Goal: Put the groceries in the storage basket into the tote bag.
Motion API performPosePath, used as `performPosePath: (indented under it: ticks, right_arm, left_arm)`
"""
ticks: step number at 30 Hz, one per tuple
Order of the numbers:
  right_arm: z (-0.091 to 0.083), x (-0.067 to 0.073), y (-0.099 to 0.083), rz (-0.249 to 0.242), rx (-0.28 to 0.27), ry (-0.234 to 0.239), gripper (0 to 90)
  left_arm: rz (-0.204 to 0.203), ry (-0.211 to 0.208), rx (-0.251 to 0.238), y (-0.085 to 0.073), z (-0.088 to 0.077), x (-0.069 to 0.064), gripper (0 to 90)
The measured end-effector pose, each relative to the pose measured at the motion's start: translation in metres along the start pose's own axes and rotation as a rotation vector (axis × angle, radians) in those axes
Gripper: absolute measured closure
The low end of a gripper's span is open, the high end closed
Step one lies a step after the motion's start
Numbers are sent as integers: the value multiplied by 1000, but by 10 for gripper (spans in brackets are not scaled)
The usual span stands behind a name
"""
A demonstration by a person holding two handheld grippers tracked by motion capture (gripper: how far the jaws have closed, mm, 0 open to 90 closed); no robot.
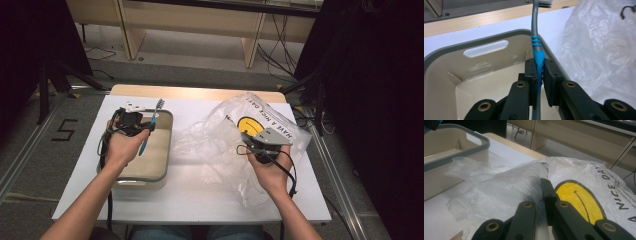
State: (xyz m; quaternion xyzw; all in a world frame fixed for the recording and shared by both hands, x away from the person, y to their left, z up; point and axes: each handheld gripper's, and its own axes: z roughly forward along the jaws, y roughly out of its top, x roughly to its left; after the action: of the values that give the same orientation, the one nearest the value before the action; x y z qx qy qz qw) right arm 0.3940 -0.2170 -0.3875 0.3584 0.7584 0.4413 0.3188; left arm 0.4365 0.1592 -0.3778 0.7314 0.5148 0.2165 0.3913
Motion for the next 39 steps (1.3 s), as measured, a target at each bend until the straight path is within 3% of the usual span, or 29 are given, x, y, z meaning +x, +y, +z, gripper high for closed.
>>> performPosePath:
  ticks: [8,22,39]
  right_arm:
    - [0,0,0,0,-2,-2,900]
    - [0,0,0,0,-3,-3,900]
    - [-1,-1,0,4,-6,-1,900]
  left_arm:
    - [13,-51,-20,6,-9,-15,813]
    - [50,-105,-40,5,-18,-36,813]
    - [115,-194,-20,0,-24,-69,813]
